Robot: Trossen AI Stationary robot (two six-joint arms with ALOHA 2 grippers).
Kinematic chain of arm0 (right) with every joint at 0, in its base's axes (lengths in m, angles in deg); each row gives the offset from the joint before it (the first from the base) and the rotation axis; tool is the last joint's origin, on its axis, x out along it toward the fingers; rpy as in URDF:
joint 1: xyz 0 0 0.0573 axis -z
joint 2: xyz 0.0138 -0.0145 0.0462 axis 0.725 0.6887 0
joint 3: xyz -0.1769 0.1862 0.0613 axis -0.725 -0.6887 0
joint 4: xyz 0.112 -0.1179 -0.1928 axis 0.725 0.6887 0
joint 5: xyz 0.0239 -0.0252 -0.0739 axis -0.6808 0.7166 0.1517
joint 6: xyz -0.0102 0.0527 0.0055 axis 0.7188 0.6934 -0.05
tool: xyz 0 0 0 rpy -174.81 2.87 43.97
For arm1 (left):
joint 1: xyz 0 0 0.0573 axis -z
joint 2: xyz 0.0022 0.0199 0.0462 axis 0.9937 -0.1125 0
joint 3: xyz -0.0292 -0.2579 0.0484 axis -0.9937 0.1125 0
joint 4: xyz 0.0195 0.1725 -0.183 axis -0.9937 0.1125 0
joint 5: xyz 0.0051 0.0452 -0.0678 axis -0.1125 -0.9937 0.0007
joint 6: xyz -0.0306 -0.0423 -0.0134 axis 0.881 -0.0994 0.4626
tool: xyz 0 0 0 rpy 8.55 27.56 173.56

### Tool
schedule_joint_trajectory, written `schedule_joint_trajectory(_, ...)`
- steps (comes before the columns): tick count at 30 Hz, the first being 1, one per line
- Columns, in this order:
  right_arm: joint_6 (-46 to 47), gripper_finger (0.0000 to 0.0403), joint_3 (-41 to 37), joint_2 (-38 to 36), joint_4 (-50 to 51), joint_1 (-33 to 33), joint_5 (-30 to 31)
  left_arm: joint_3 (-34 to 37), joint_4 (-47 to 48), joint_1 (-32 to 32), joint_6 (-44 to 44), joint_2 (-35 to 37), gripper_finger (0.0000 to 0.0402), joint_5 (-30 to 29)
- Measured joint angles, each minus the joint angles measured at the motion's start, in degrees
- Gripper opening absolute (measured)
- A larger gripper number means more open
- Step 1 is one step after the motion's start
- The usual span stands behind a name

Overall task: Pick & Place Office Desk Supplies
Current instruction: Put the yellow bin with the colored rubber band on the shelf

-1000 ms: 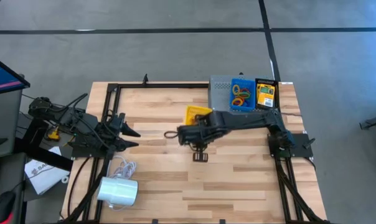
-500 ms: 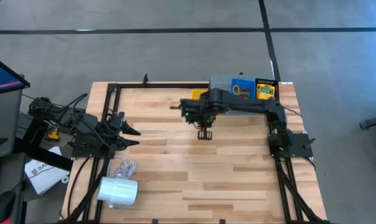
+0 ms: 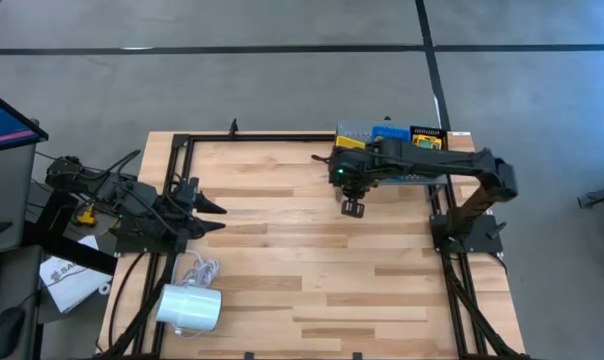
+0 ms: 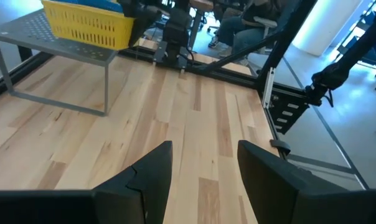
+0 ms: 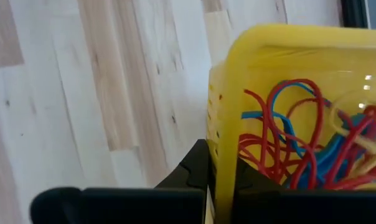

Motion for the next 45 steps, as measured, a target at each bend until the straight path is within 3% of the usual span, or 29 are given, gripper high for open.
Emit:
schedule_joint_trajectory(18,-13.3,0.0000,-0.7,0.2,-0.5,6.7,-2.5,0.0,-6.8,0.0,0.0,0.0,0.0176,-4.5)
schedule_joint_trajectory(45,-19.4,0.0000,-0.7,0.2,-0.3,12.0,-8.9,0.0,-8.6,0.0,0.0,-0.2,0.0176,-7.5)
